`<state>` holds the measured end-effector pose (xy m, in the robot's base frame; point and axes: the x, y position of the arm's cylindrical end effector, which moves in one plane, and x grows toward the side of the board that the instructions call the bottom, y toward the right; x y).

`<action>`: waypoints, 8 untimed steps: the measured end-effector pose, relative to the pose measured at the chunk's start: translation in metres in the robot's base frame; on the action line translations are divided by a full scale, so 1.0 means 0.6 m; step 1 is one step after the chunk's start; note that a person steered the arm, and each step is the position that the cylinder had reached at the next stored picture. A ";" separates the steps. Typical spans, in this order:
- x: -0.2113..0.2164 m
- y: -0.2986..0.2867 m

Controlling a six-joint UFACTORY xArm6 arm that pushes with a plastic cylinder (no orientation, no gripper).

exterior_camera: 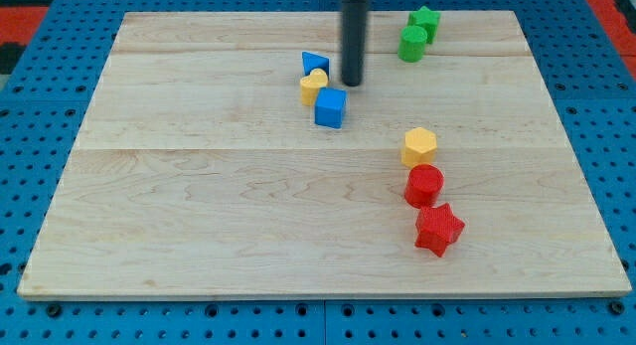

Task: Keep the yellow hexagon in between the blue cube and blue triangle

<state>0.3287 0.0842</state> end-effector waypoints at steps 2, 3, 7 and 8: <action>0.209 0.195; 0.242 0.115; 0.194 0.161; 0.170 0.048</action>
<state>0.4307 0.1132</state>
